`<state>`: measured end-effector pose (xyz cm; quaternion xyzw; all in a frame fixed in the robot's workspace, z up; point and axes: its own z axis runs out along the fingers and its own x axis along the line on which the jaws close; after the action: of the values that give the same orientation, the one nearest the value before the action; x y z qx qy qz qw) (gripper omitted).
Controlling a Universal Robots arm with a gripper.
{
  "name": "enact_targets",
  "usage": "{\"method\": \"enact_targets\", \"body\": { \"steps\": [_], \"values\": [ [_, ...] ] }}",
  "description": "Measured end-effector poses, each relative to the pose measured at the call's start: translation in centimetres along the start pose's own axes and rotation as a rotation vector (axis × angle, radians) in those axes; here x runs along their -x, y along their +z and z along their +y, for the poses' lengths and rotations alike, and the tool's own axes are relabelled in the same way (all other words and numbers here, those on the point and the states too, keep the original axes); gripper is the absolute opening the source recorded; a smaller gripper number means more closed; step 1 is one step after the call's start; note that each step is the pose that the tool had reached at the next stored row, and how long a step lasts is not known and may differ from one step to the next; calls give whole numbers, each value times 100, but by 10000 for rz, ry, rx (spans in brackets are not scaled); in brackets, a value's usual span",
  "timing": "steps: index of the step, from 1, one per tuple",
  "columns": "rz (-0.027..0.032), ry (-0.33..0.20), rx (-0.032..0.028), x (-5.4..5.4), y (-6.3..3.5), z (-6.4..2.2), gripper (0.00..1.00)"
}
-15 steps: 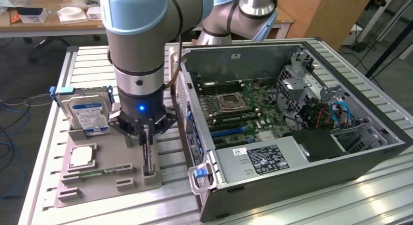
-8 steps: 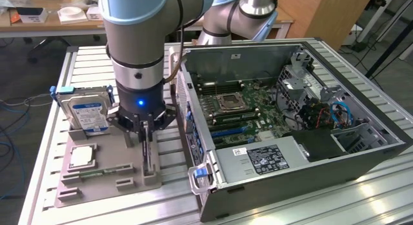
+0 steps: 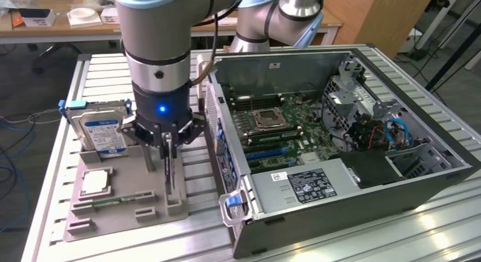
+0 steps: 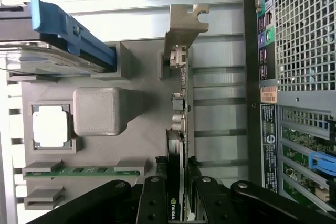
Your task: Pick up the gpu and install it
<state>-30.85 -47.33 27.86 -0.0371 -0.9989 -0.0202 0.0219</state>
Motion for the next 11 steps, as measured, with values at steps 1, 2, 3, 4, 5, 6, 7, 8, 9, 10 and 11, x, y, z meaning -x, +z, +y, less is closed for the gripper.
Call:
{"method": "enact_targets", "body": {
  "steps": [1,2,3,4,5,6,7,8,9,10,11],
  "values": [
    [1,0,-1,-1,-27,1,26],
    [1,0,1,-3,-62,2,26],
    [2,0,7,-5,-96,4,26],
    [2,-1,14,-6,-127,5,26],
    [3,-1,20,-7,-152,6,26],
    [2,-1,24,-8,-163,6,26],
    [2,-1,24,-8,-173,7,26],
    [3,-1,25,-9,-191,7,26],
    [3,-1,26,-10,-210,8,26],
    [3,-1,28,-11,-238,9,26],
    [4,-1,31,-13,-266,10,26]
  ]
}}
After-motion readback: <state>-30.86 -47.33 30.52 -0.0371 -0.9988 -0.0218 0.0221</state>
